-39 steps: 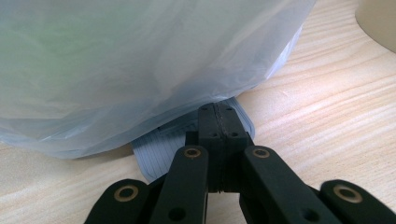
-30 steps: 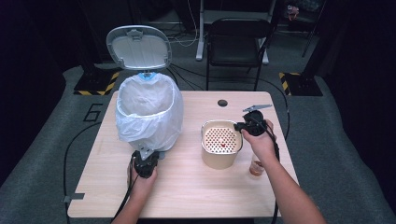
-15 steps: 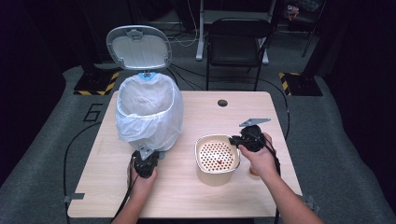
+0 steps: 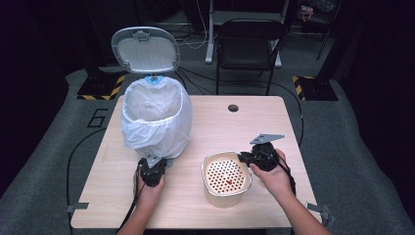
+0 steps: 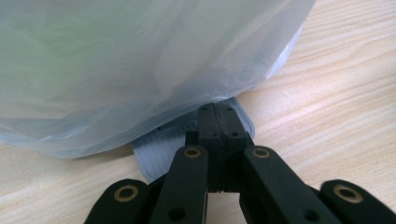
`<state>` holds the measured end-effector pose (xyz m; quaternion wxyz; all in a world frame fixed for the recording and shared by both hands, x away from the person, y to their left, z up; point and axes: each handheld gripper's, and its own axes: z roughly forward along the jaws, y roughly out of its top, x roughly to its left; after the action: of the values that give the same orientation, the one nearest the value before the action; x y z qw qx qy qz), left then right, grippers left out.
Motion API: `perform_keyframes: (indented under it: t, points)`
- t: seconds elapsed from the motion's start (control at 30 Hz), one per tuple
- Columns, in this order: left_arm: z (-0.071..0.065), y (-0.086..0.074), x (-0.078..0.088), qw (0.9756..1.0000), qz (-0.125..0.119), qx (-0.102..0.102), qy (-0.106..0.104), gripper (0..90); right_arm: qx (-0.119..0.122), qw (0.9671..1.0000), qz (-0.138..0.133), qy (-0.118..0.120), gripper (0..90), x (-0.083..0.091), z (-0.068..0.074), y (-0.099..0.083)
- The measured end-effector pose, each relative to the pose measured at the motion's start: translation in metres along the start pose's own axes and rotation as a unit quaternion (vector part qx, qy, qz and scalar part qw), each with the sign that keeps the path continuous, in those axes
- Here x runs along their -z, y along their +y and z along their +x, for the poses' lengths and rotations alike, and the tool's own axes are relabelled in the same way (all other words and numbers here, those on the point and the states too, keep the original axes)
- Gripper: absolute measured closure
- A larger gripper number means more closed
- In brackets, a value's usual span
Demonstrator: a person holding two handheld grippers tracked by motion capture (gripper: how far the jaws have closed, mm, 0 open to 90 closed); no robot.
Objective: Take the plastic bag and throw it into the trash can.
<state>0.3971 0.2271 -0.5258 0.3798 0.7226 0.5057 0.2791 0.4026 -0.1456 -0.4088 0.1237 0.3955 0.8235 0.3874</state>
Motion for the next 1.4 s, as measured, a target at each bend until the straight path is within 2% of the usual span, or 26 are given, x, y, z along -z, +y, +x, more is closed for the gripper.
perform_keyframes:
  t: [0.1, 0.17, 0.23, 0.27, 0.3, 0.33, 0.37, 0.43, 0.57, 0.83, 0.87, 1.17, 1.27, 1.4]
  points:
    - [0.000, 0.000, 0.000, 1.0000, -0.001, 0.001, 0.000, 90.0, -0.004, 0.9994, -0.032, 0.006, 67.9, 0.010, -0.001, 0.002]
    - [0.000, 0.000, 0.000, 1.0000, 0.000, 0.001, 0.000, 90.0, -0.005, 0.9983, -0.057, -0.004, 63.3, 0.021, -0.003, 0.005]
    - [0.000, 0.000, 0.000, 1.0000, 0.002, -0.001, 0.000, 90.0, -0.004, 0.9980, -0.063, -0.006, 61.9, 0.025, -0.005, 0.006]
    - [0.000, 0.000, 0.000, 1.0000, -0.001, 0.002, 0.000, 90.0, -0.006, 0.9973, -0.071, -0.015, 58.9, 0.030, -0.008, 0.007]
    - [0.000, 0.000, 0.000, 1.0000, -0.002, 0.002, 0.000, 90.0, -0.007, 0.9966, -0.078, -0.028, 52.0, 0.035, -0.013, 0.006]
    - [0.000, 0.000, 0.000, 1.0000, -0.002, 0.002, 0.000, 90.0, -0.007, 0.9966, -0.078, -0.028, 52.0, 0.035, -0.013, 0.006]
    - [0.000, 0.000, 0.000, 1.0000, 0.000, 0.001, 0.000, 90.0, -0.005, 0.9957, -0.084, -0.038, 42.5, 0.037, -0.020, 0.004]
    - [0.000, 0.000, 0.000, 1.0000, -0.001, 0.001, 0.000, 90.0, -0.004, 0.9950, -0.086, -0.050, 36.2, 0.039, -0.024, 0.000]
    - [0.000, 0.000, 0.000, 1.0000, -0.001, 0.002, 0.000, 90.0, -0.001, 0.9942, -0.086, -0.065, 30.0, 0.040, -0.033, -0.012]
    - [0.000, 0.000, 0.000, 1.0000, -0.002, 0.004, 0.000, 90.0, -0.021, 0.9908, -0.099, -0.090, 23.5, 0.046, -0.048, -0.029]
    - [0.000, 0.000, 0.000, 1.0000, 0.002, -0.001, -0.001, 90.0, -0.021, 0.9905, -0.098, -0.093, 21.6, 0.047, -0.051, -0.032]
    - [0.000, 0.000, 0.000, 1.0000, -0.001, 0.002, 0.000, 90.0, -0.046, 0.9863, -0.113, -0.111, 15.1, 0.056, -0.060, -0.048]
    - [0.000, 0.000, 0.000, 1.0000, -0.001, 0.002, 0.000, 90.0, -0.045, 0.9861, -0.112, -0.114, 14.2, 0.056, -0.061, -0.051]
    - [0.000, 0.000, 0.000, 1.0000, 0.002, 0.000, -0.001, 90.0, -0.045, 0.9876, -0.102, -0.110, 11.7, 0.050, -0.060, -0.059]
